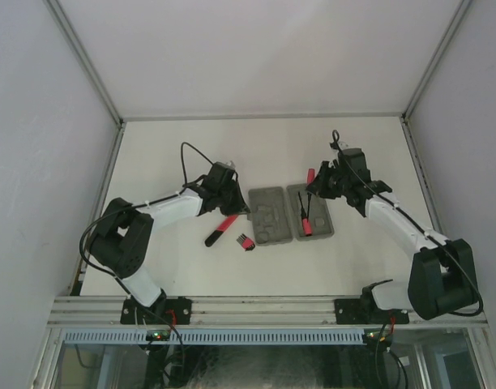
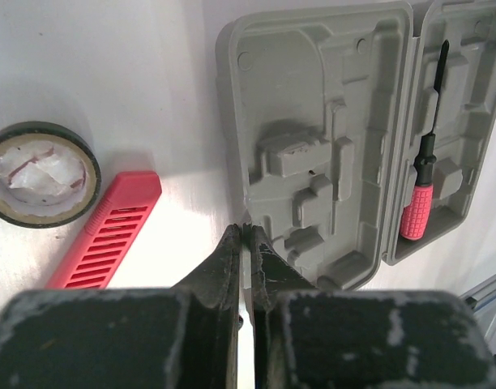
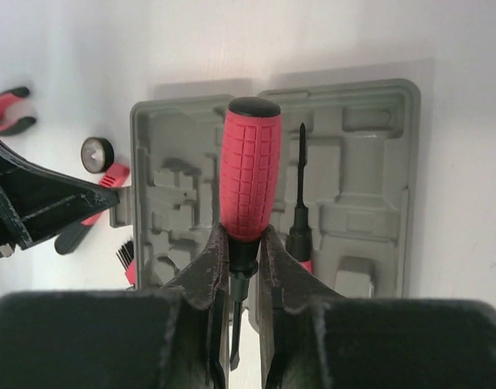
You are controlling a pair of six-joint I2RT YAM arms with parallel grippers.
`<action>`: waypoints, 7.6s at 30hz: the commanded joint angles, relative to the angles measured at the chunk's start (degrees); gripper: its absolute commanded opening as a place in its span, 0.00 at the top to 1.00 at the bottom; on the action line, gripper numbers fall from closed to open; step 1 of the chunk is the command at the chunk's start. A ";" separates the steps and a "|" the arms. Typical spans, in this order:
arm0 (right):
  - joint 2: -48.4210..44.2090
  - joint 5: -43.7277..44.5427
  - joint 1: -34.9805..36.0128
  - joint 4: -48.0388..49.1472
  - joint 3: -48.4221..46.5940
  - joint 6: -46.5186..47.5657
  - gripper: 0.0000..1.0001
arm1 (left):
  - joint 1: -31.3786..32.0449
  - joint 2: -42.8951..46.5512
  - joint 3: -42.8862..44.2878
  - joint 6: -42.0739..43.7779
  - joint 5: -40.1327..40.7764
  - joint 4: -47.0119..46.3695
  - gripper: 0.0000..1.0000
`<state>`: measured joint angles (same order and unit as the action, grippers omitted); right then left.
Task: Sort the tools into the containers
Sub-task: Place the screwdriver in the storage box, then adjust the screwdriver in the storage box.
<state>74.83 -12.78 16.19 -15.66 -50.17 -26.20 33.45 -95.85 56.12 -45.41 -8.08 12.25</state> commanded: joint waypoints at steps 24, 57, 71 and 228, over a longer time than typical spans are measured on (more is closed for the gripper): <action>22.43 0.13 3.96 -6.73 -14.40 9.45 0.99 | 0.81 2.84 0.24 -1.44 1.82 0.54 0.97; 25.82 0.42 5.59 -10.00 -16.72 9.32 0.71 | 0.76 2.79 -0.30 -1.53 1.24 -0.65 1.00; 25.44 -1.22 5.79 -10.74 -16.75 9.52 0.83 | 0.74 2.52 -0.40 -1.52 1.12 -0.60 1.00; 2.07 10.40 6.49 -0.87 -6.87 7.96 0.58 | -1.72 1.04 11.47 12.63 2.86 8.29 0.57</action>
<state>80.77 -1.39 23.59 -20.25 -59.75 -18.28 32.21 -99.83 63.37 -37.52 -7.73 19.62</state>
